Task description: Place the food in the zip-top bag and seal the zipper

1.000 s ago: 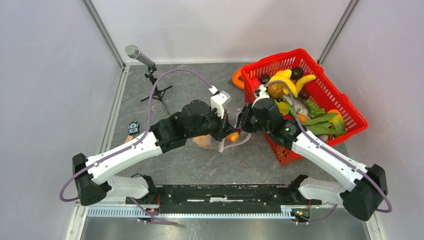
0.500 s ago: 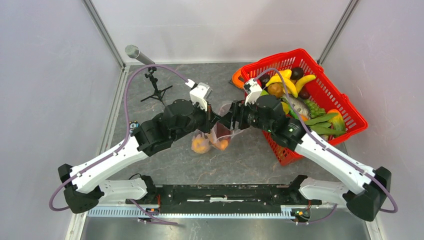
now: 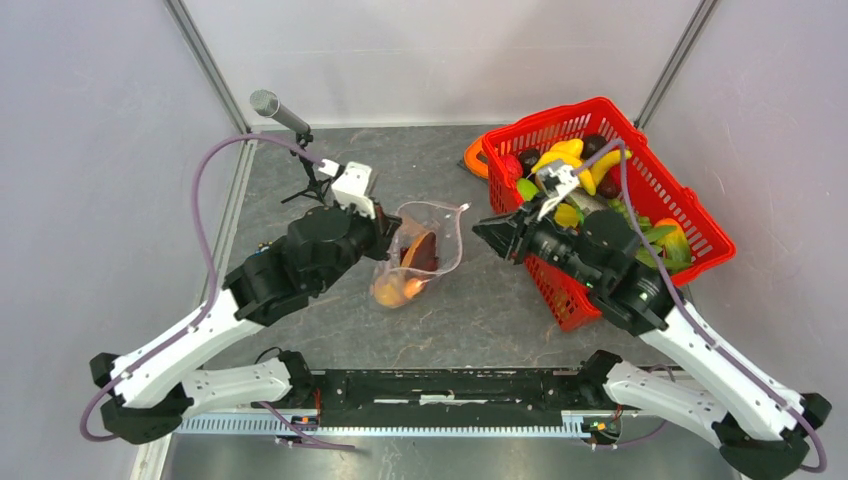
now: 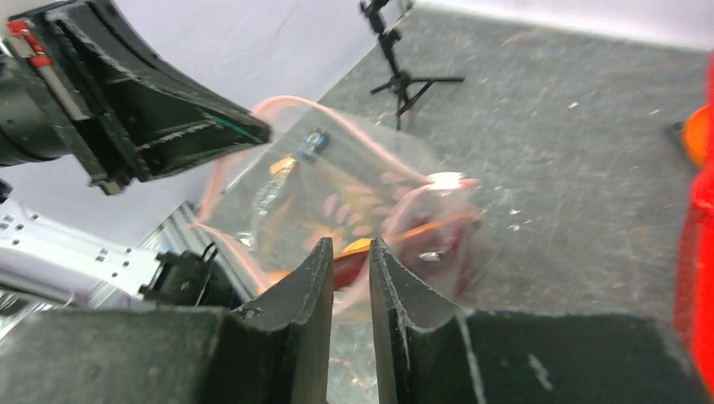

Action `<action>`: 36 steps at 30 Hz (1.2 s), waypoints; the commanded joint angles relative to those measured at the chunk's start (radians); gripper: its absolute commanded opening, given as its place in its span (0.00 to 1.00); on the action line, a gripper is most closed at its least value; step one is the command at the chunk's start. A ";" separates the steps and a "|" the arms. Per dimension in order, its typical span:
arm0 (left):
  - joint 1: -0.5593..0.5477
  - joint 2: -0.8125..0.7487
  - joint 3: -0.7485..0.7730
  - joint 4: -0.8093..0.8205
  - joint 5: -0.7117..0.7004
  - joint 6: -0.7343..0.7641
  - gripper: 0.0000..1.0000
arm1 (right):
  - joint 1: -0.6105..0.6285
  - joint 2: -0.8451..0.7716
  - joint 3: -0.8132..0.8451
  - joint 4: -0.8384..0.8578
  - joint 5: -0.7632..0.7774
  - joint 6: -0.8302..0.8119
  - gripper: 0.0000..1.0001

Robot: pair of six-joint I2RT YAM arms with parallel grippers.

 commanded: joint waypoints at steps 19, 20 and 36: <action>0.012 -0.015 0.179 -0.114 -0.339 0.195 0.02 | -0.176 0.088 0.196 -0.268 0.603 -0.248 0.38; 0.014 -0.022 0.187 -0.116 -0.367 0.206 0.02 | -0.240 0.101 0.191 -0.263 0.537 -0.248 0.40; 0.014 0.070 0.052 -0.061 0.023 0.051 0.02 | -0.748 0.331 0.045 -0.021 0.069 -0.214 0.71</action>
